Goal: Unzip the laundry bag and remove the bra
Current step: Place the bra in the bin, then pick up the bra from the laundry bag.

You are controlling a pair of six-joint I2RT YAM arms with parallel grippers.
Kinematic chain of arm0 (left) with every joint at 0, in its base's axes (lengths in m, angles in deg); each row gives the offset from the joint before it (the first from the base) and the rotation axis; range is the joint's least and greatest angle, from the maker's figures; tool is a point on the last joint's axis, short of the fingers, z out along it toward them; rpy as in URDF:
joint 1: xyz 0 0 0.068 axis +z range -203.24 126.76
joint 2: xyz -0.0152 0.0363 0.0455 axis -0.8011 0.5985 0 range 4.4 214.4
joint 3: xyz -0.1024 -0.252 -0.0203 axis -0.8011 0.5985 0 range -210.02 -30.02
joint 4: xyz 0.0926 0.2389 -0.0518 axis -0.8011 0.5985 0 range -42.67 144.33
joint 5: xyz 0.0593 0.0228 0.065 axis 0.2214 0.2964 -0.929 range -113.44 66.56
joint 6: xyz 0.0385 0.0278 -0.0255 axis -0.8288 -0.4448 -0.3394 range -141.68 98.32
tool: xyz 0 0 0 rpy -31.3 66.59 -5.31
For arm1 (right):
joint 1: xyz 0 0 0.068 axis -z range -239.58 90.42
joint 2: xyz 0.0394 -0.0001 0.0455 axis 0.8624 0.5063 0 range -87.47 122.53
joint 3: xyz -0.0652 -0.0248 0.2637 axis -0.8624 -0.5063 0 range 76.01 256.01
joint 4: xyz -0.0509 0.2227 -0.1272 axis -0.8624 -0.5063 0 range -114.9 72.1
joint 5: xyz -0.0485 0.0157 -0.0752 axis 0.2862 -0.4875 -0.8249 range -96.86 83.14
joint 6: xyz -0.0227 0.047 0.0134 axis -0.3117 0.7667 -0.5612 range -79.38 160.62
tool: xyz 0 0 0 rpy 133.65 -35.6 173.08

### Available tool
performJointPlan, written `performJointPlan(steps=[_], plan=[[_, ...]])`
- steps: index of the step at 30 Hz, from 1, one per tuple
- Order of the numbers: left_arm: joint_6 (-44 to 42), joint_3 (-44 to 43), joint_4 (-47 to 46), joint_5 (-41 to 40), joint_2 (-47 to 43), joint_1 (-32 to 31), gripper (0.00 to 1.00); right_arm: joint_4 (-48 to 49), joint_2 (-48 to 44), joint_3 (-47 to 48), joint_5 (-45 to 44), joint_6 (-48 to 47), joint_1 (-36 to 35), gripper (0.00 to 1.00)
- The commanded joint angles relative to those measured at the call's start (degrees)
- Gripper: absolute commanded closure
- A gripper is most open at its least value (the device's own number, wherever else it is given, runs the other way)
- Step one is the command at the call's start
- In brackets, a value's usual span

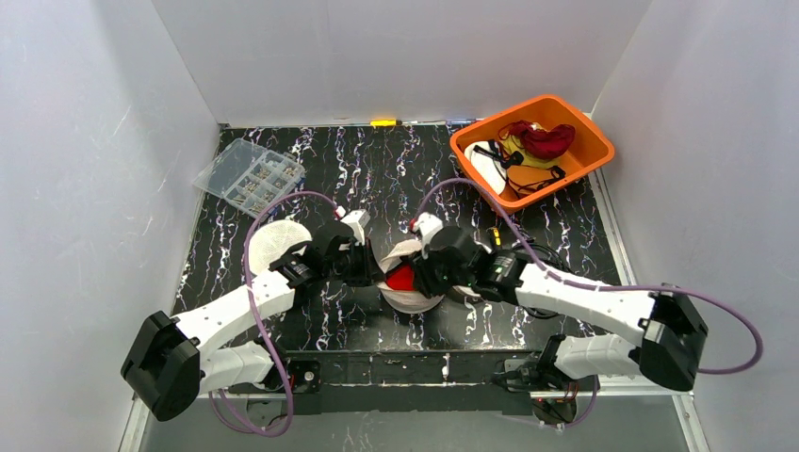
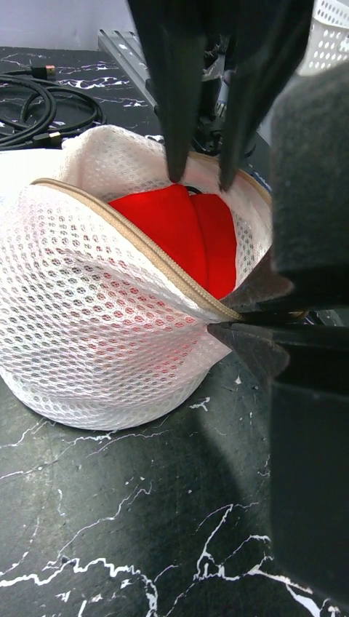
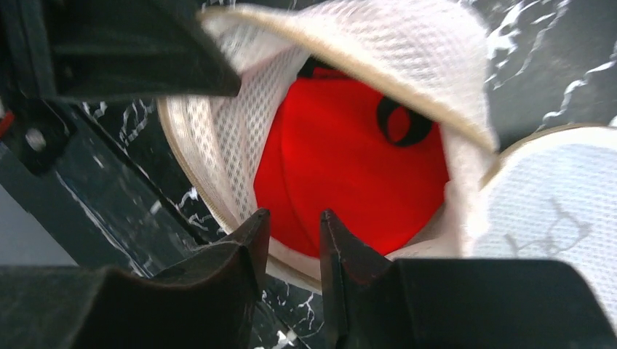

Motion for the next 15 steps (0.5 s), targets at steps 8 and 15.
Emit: performJointPlan(steps=[8, 15], plan=[[2.2, 0.9, 2.9, 2.7, -0.4, -0.2, 0.90, -1.3, 1.9, -2.9, -6.2, -3.1, -10.9, 0.67], [2.4, 2.3, 1.5, 4.0, 1.2, -0.2, 0.90, -1.2, 1.7, -8.6, -7.0, 0.1, -11.7, 0.69]])
